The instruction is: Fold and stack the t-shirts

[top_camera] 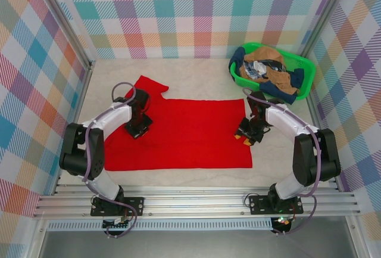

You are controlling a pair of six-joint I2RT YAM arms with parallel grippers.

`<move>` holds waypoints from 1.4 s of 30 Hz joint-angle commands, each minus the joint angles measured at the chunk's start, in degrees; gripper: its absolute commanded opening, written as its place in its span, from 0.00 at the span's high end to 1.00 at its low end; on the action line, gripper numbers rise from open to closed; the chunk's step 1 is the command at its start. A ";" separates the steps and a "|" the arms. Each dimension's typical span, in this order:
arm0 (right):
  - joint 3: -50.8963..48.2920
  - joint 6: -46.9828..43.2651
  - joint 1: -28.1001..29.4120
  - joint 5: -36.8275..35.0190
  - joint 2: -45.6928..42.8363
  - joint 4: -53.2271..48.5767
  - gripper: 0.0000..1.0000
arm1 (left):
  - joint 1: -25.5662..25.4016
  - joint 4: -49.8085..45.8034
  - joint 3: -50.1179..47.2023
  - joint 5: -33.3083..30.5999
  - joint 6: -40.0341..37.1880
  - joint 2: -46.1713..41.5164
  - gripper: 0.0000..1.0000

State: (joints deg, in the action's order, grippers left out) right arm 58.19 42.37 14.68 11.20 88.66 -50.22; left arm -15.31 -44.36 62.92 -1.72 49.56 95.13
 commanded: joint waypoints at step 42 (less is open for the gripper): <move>5.12 1.84 -0.45 -4.64 6.68 29.33 0.60 | 18.51 0.83 13.31 10.07 -3.05 9.47 0.60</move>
State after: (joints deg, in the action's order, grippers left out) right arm 60.18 43.29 14.28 7.09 91.20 -26.00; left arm 1.56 -41.60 77.67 4.12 43.33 102.83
